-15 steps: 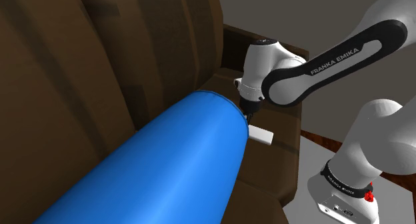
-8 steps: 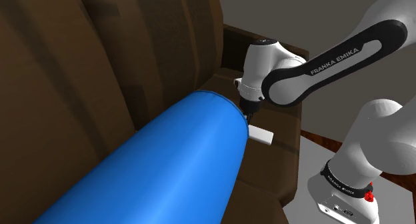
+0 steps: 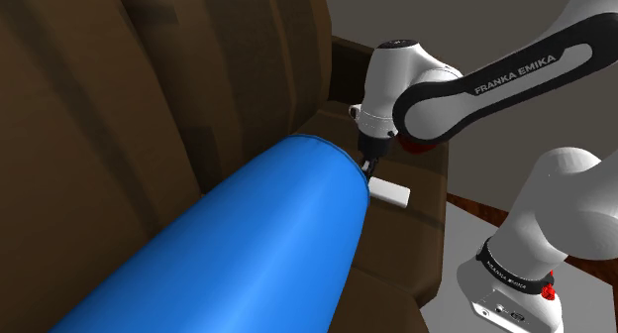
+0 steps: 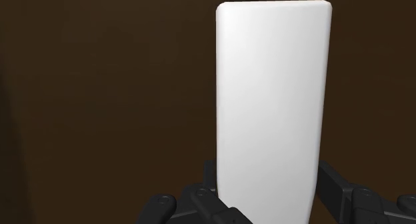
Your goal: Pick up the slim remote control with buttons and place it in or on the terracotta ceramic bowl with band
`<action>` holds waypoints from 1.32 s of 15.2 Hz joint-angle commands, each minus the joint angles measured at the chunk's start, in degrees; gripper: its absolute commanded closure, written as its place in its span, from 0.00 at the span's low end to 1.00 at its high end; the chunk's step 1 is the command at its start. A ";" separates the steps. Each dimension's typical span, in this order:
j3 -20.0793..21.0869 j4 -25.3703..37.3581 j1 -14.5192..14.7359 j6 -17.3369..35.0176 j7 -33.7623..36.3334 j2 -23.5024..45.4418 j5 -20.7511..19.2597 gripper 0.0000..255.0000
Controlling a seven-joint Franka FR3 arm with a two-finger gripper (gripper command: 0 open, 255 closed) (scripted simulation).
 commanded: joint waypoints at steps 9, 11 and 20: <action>-0.76 4.81 0.00 -9.48 -0.41 -4.66 -0.15 1.00; -0.89 5.91 0.00 -11.27 -0.45 -5.35 -0.19 1.00; -1.40 11.41 -0.08 -18.99 -0.58 -7.57 -0.44 1.00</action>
